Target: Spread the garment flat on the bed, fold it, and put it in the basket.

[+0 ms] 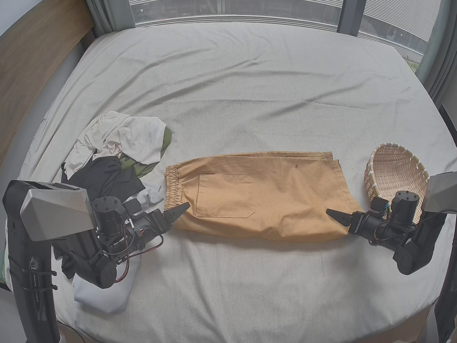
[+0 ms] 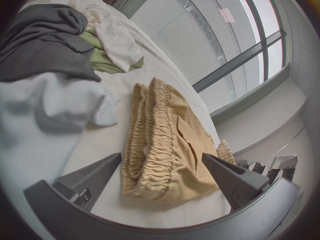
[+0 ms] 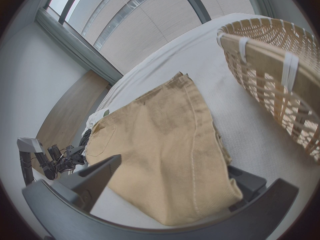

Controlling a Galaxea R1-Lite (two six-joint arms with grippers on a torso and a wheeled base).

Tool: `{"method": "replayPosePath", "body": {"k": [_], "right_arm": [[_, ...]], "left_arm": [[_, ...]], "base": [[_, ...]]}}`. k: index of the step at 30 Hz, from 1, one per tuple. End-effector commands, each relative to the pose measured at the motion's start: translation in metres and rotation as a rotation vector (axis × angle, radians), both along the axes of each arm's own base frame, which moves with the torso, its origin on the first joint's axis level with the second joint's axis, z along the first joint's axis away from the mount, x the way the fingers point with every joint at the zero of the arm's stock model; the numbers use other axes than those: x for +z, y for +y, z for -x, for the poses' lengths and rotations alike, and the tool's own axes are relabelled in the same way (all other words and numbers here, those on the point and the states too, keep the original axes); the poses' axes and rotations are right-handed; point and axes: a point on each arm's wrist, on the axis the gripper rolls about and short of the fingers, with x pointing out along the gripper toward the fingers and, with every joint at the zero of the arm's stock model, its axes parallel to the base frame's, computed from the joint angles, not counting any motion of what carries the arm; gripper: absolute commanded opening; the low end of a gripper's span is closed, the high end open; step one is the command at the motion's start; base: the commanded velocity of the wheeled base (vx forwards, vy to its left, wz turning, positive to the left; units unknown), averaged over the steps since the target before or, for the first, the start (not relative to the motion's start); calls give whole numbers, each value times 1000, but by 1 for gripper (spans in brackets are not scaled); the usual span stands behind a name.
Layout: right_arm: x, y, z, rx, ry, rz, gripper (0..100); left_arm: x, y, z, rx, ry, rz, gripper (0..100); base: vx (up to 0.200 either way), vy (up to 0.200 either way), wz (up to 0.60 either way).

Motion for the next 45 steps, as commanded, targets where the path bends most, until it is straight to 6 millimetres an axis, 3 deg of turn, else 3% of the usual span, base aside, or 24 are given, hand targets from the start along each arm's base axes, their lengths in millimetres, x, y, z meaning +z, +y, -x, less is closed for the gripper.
{"method": "replayPosePath", "body": {"k": [1,7,18,38,39,45], "right_arm": [[17,0,3,2,-53,-6,100],[31,0,4,26,-94,-17,100],[34,-3,0,19,-117,-20,100],[39,-3,1,43,-138,-28,100],[39,-3,1,41,-138,-27,100],[38,-2,2,44,-130,-27,100]], "left_arm": [[-1,-8,-8,-10,-23,7,100],[-14,-8,-15,56,-12,-9,100],[-16,-6,-10,67,11,-18,100],[-11,-17,-21,49,-10,20,100],[-12,-17,-21,50,-9,19,0],[-9,-14,-18,55,-7,18,0]], "base": [[0,0,0],[0,0,0],[0,0,0],[0,0,0],[0,0,0],[0,0,0]]}}
